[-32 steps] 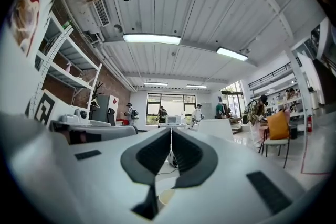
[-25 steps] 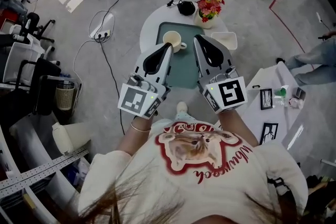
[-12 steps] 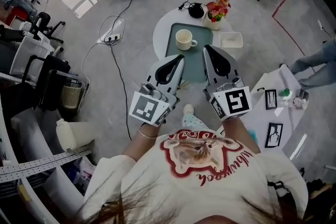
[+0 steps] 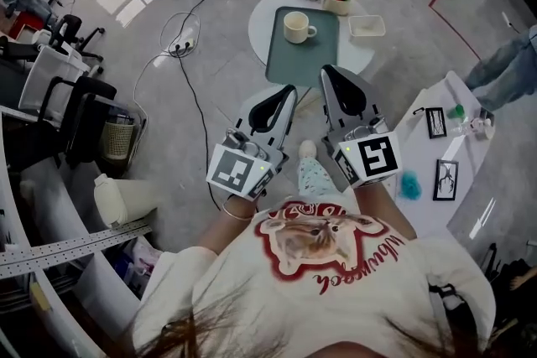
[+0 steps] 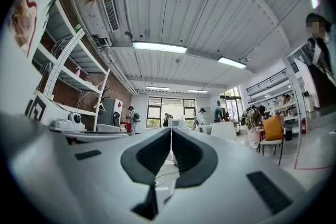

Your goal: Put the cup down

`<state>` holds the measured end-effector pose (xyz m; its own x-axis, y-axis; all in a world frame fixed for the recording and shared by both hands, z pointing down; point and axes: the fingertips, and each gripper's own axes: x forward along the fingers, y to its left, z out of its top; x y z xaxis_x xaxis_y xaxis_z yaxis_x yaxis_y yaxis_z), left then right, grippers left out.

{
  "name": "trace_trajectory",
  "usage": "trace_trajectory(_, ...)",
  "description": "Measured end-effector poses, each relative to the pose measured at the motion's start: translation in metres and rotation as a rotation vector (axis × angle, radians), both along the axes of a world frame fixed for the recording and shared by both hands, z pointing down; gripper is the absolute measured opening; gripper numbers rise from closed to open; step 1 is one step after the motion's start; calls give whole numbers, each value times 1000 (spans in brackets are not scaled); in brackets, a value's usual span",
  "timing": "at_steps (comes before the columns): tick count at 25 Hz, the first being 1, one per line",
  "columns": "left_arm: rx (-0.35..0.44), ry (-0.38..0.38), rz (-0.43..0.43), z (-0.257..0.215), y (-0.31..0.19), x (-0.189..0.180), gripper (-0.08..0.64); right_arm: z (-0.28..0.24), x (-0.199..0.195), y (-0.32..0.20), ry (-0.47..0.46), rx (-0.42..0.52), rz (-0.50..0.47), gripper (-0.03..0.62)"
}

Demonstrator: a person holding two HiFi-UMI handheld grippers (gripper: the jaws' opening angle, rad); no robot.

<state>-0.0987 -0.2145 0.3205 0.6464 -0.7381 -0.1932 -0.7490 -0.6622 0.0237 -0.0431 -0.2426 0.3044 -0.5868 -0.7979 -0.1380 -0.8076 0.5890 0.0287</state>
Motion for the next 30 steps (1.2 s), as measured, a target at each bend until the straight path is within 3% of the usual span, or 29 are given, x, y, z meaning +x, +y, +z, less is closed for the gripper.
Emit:
trace_trajectory(11,-15,6,17,7,71,8,14,1,13,83,-1,-12,34,31)
trace_trajectory(18,4,-1,9,-2,100,34,14,-8,35,112,2,8,13,31)
trace_trajectory(30,12,10,-123,-1,159,84,14,-6,92,163,1,-9,-61,31)
